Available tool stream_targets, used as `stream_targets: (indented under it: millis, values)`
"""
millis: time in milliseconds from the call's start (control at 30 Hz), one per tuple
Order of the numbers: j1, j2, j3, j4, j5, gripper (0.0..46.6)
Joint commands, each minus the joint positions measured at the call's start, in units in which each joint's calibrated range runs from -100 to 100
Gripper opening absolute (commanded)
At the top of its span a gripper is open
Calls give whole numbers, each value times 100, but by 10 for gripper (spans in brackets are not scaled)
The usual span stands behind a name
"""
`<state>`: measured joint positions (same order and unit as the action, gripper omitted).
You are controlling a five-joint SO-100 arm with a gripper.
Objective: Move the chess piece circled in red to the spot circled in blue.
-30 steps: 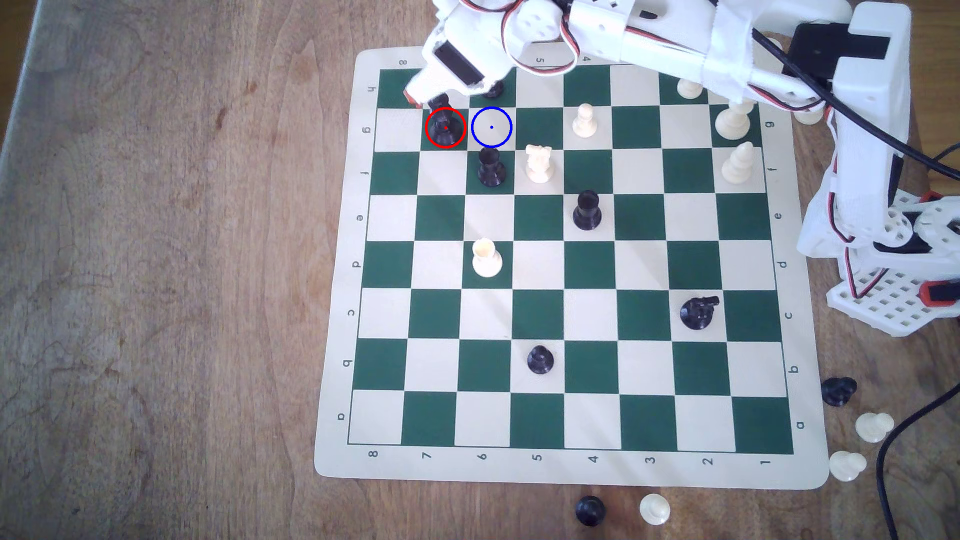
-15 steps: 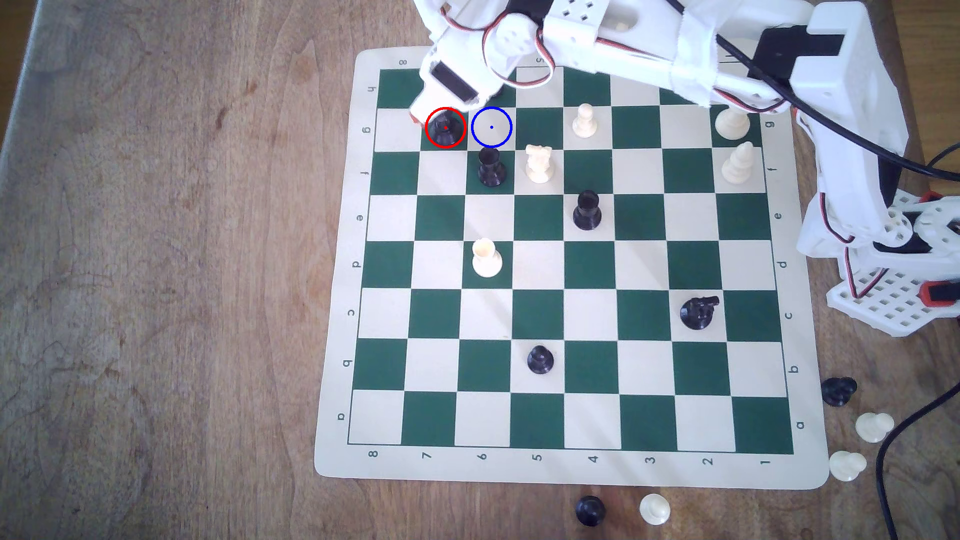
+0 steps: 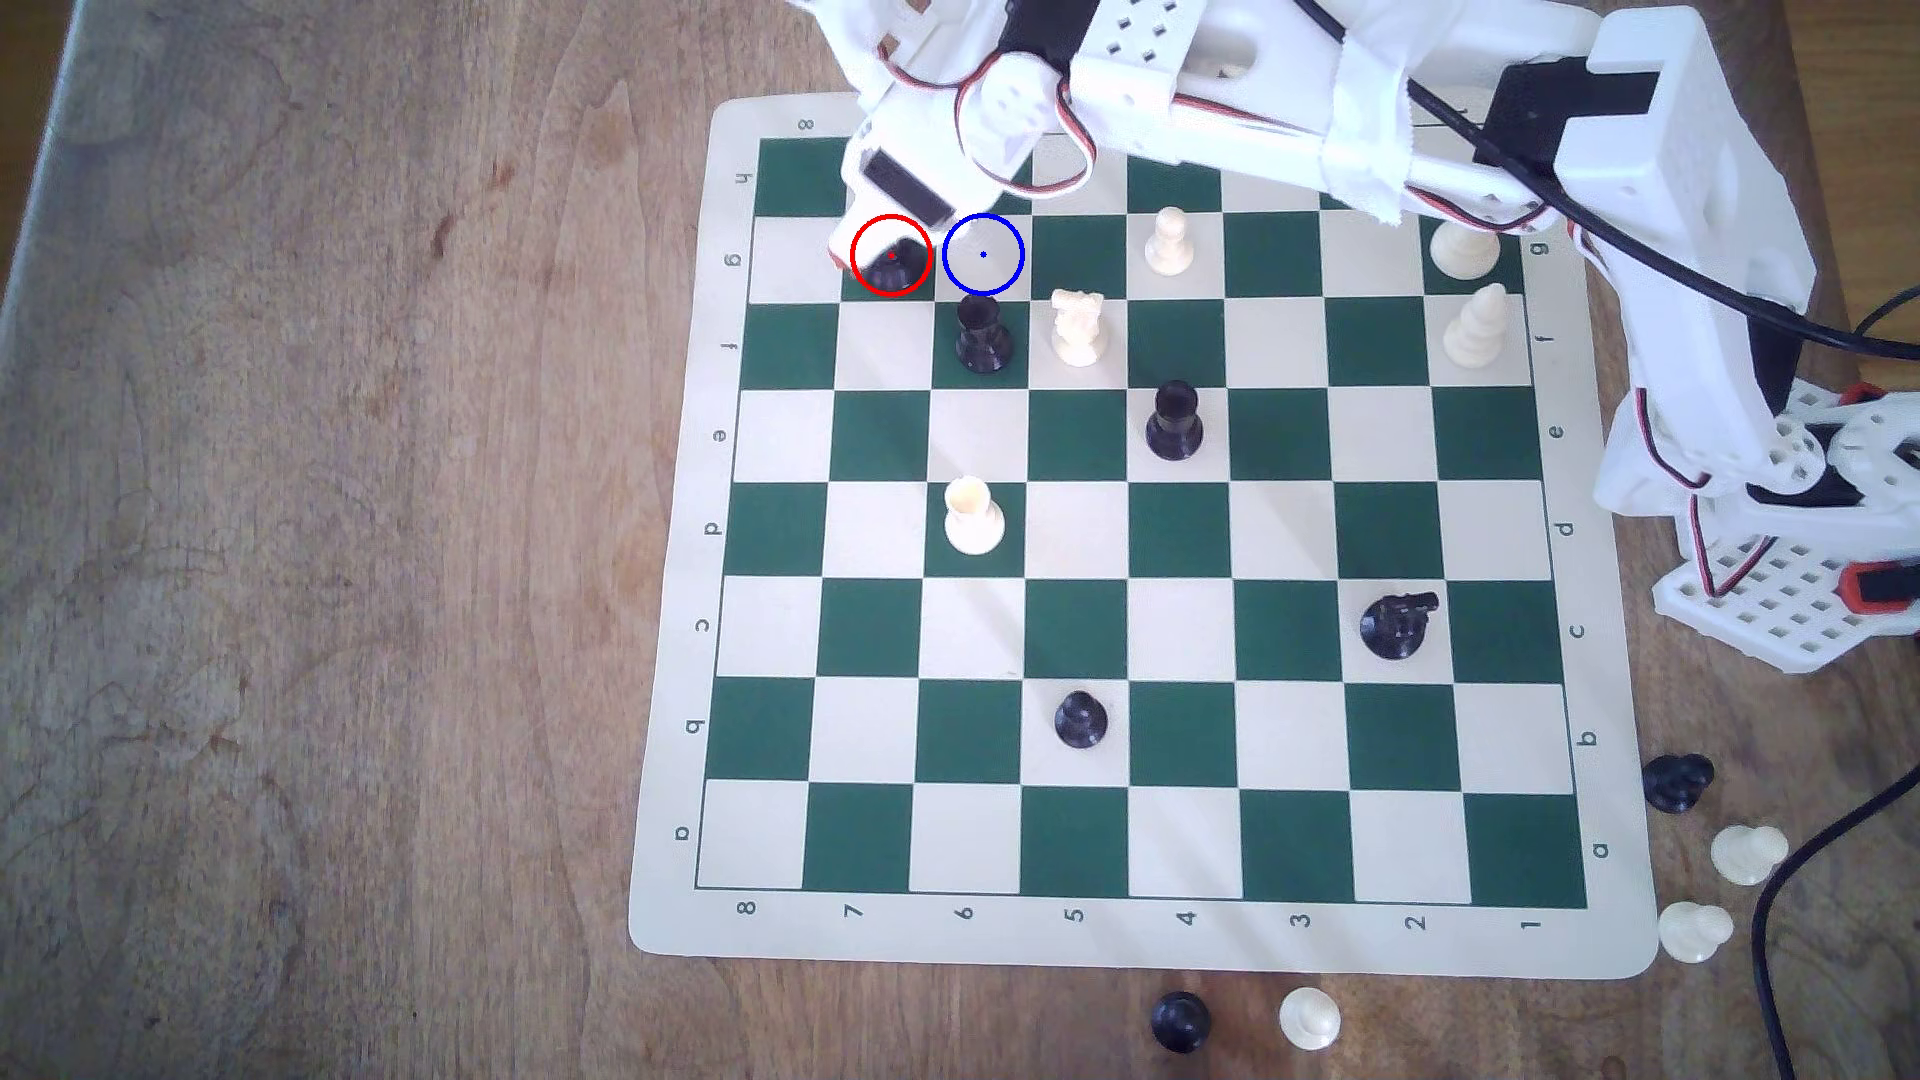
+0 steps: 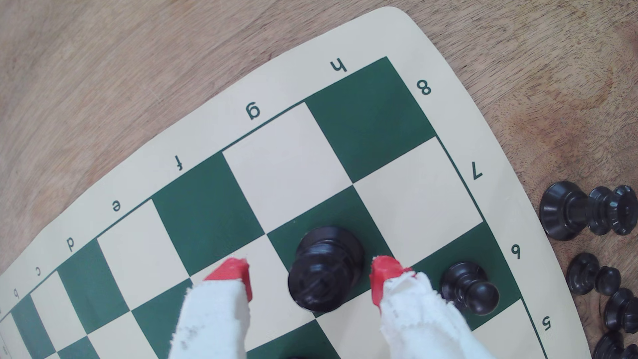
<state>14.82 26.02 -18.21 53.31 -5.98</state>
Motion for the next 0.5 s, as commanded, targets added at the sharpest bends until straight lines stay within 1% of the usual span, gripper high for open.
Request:
stream_targets:
  millis: [0,467]
  values:
    - [-31,-199,-708,-73,-5,184]
    - [-117,-148,-772,-122,-63,179]
